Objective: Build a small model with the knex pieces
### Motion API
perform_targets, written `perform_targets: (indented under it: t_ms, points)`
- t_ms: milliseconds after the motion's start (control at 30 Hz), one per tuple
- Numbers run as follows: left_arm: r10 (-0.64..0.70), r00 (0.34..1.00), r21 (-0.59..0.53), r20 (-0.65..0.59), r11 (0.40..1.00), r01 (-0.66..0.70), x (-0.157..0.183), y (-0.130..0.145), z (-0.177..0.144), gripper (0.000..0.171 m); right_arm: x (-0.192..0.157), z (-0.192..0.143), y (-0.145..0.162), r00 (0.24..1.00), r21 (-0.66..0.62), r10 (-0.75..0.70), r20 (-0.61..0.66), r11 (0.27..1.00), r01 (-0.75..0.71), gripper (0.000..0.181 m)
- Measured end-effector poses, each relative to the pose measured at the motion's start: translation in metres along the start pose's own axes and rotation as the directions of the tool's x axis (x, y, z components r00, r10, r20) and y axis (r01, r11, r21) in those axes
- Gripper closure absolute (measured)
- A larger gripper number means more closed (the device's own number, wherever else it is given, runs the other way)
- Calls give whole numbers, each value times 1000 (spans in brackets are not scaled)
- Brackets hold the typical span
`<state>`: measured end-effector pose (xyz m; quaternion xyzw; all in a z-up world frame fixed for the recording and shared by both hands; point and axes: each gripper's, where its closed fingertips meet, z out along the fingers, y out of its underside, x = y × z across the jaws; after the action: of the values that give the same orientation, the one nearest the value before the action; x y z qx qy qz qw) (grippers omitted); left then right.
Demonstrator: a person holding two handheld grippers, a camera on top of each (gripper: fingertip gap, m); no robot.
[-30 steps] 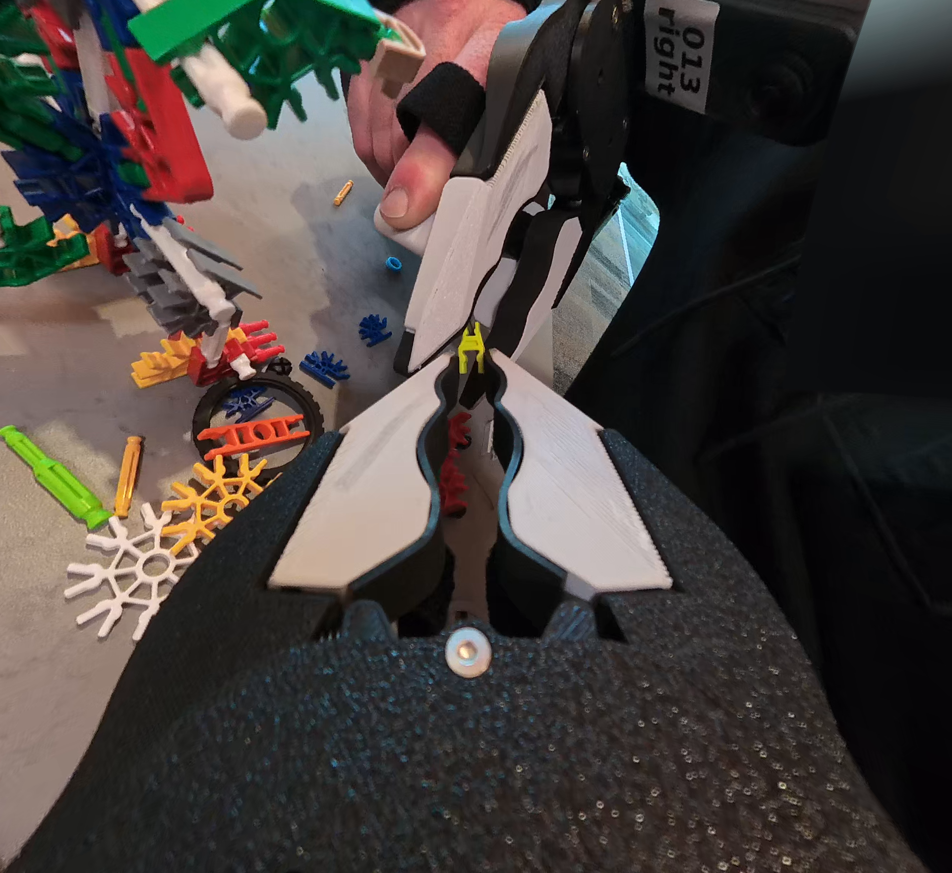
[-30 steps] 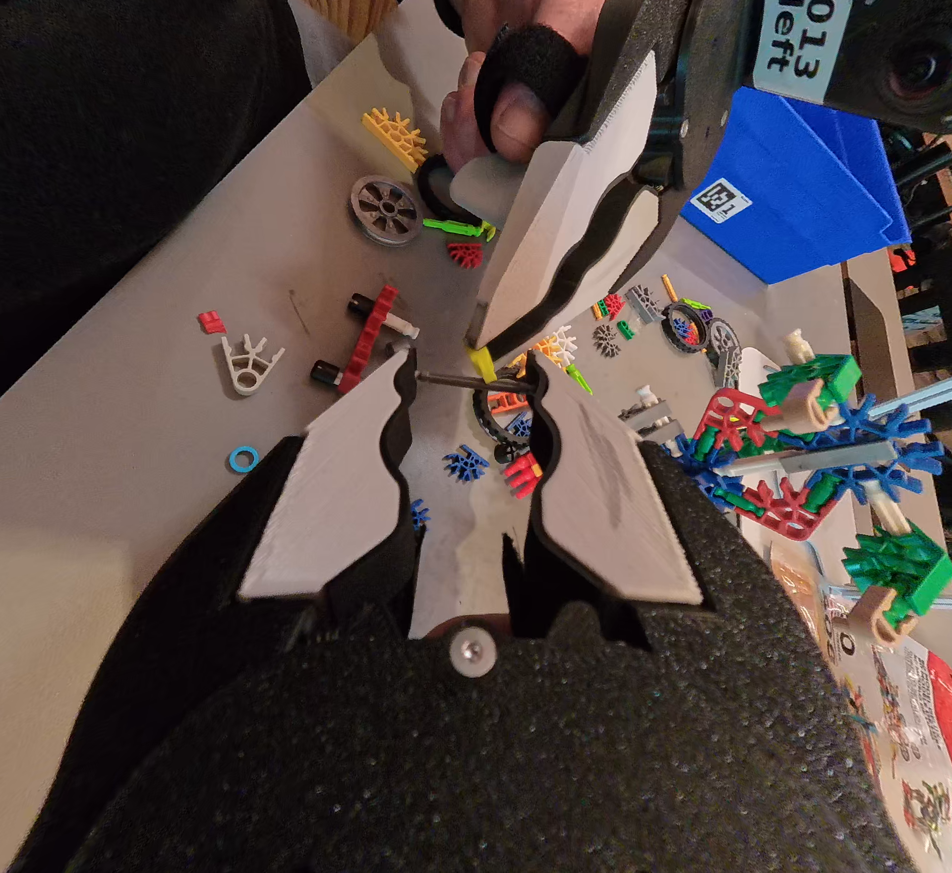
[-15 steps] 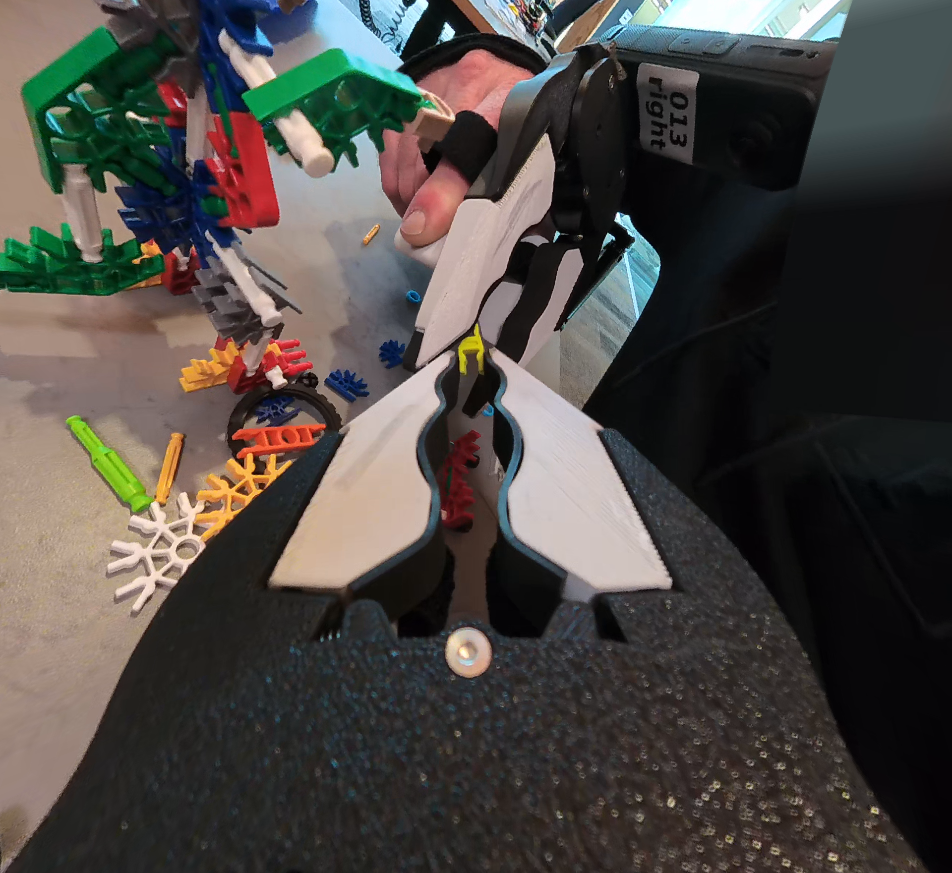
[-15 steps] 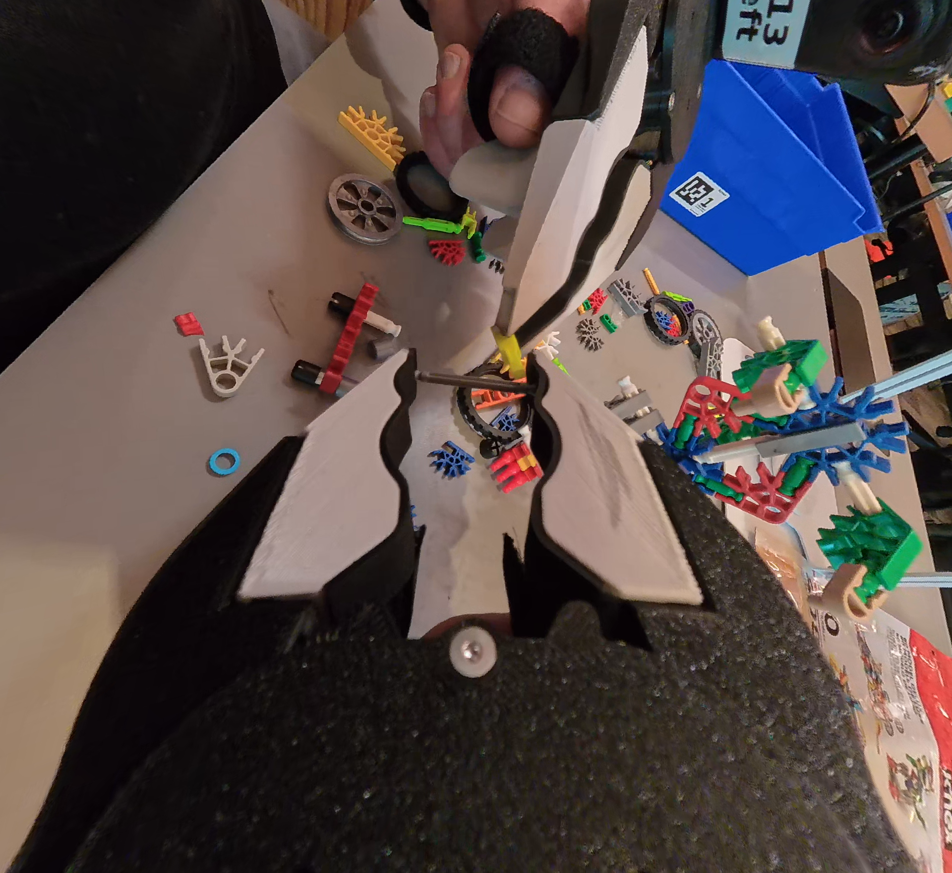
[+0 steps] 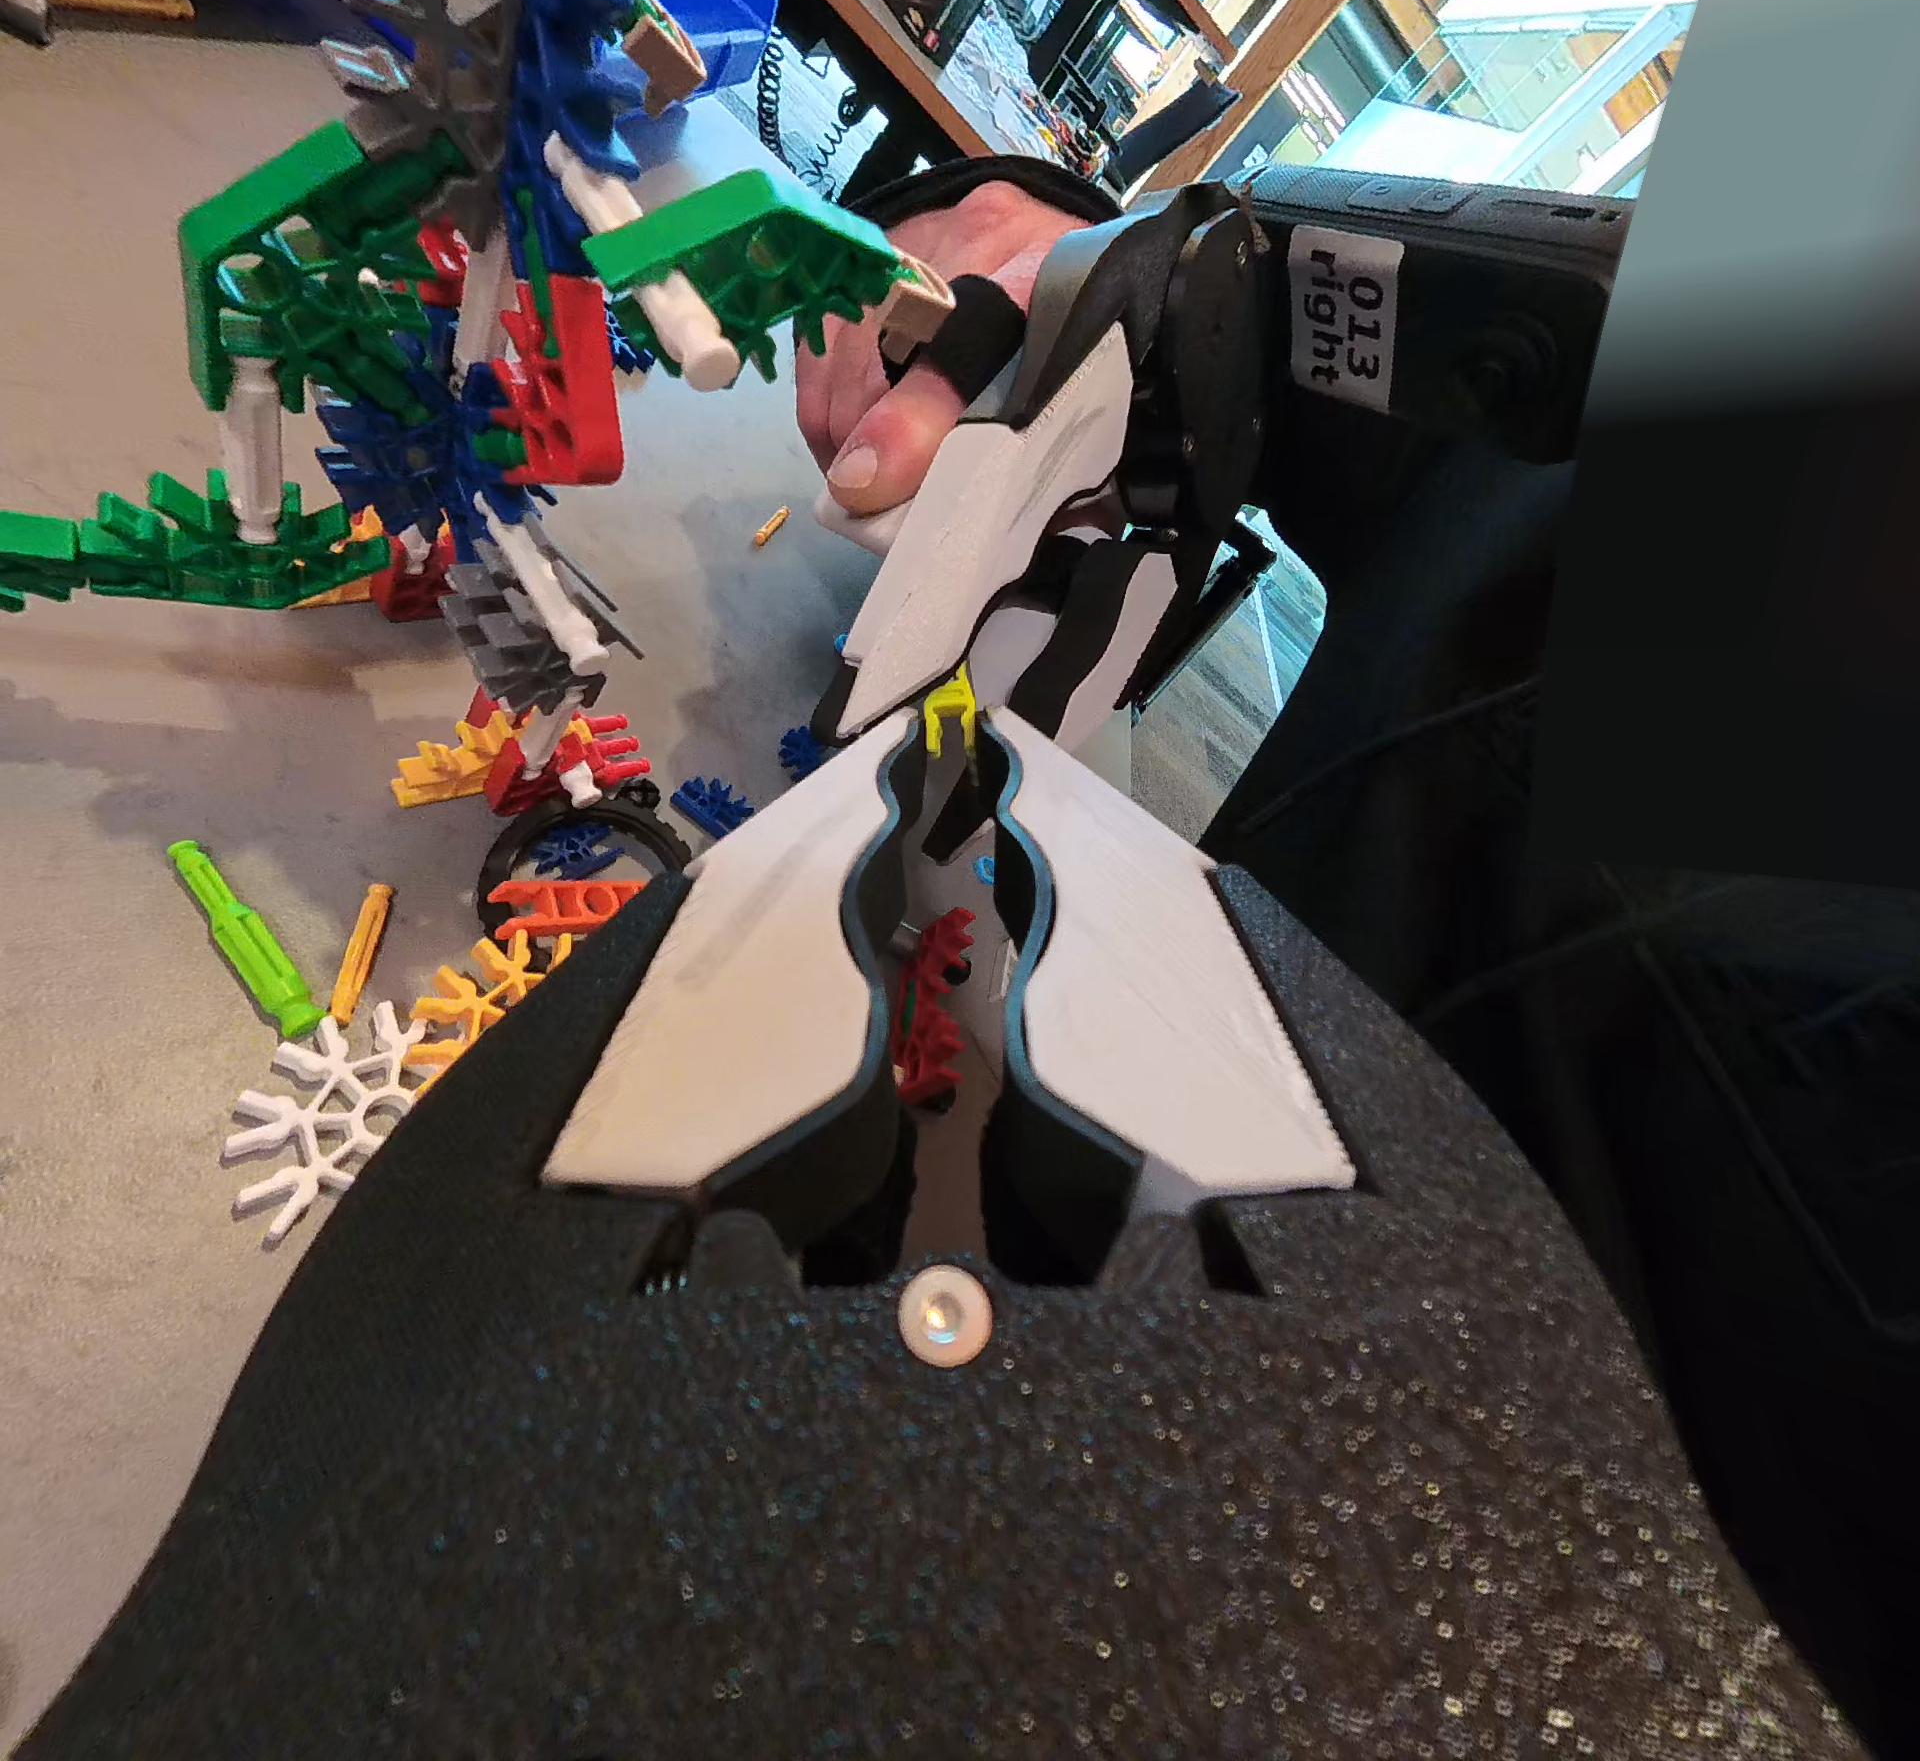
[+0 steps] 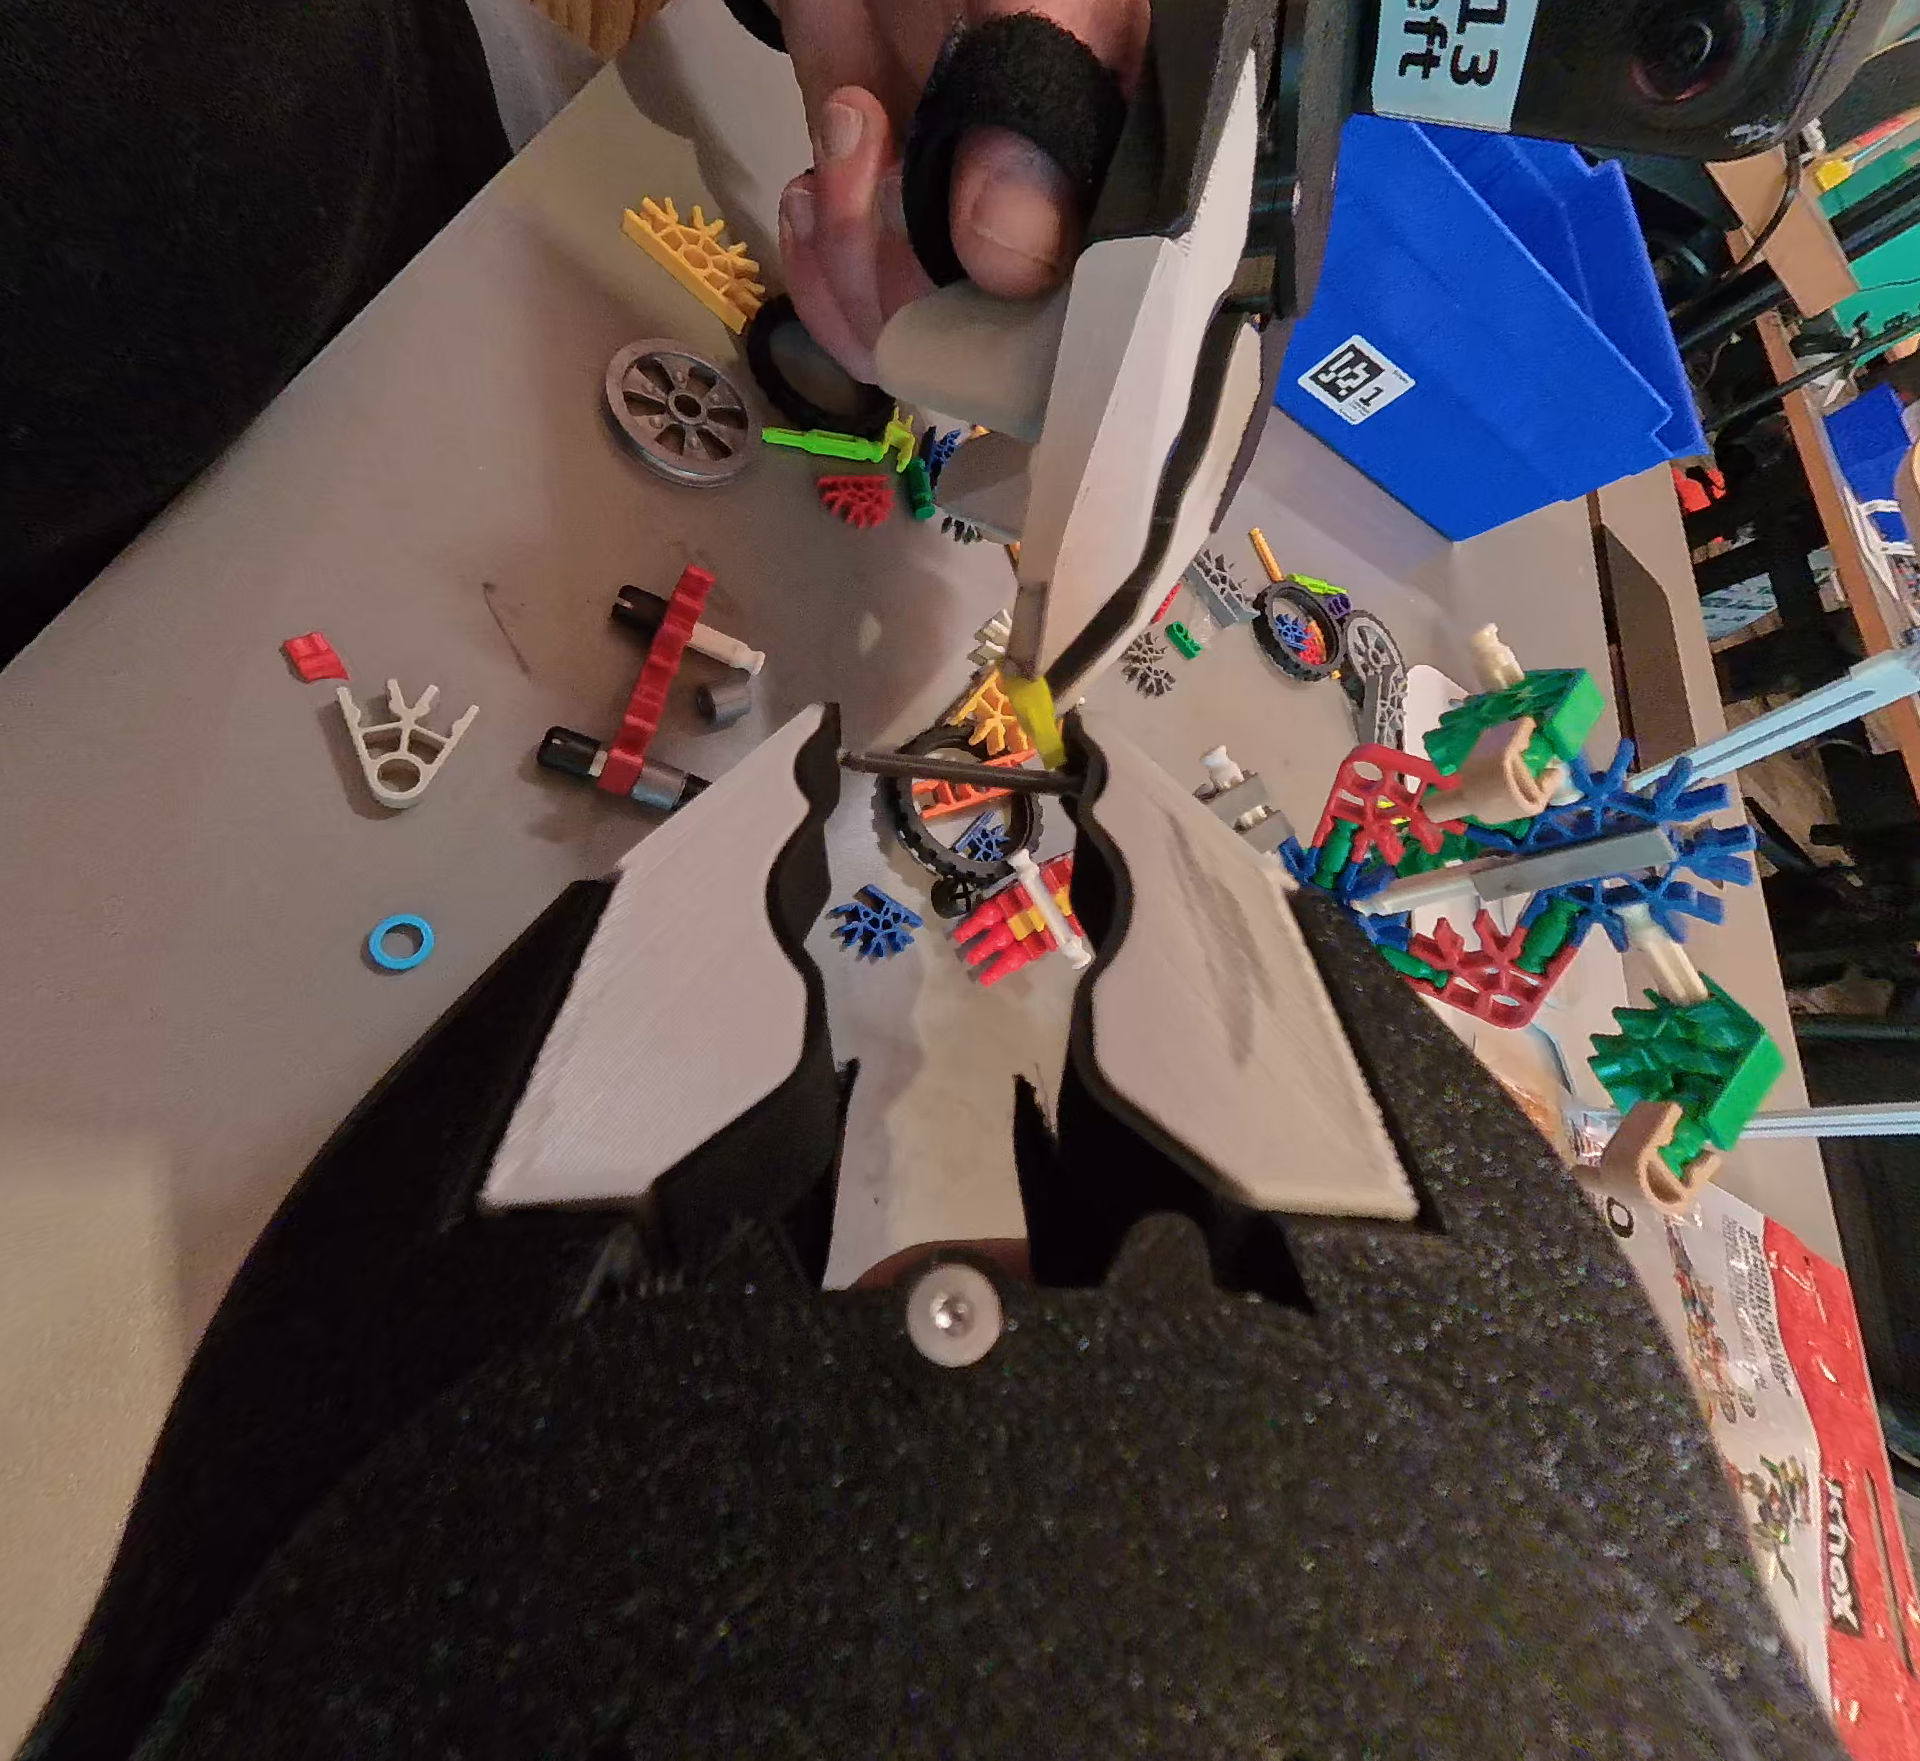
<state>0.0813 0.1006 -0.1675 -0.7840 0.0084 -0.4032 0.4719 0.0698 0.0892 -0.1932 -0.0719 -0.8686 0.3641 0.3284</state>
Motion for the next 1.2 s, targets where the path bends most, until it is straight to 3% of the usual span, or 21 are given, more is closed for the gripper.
perform_targets:
  t_ms: [1200]
  points:
    - [-32, 999, 20, 17, 999, 32, -6, 0, -8, 165, 0, 1, 3, 1000, -12, -19, -9, 1000, 19, 139]
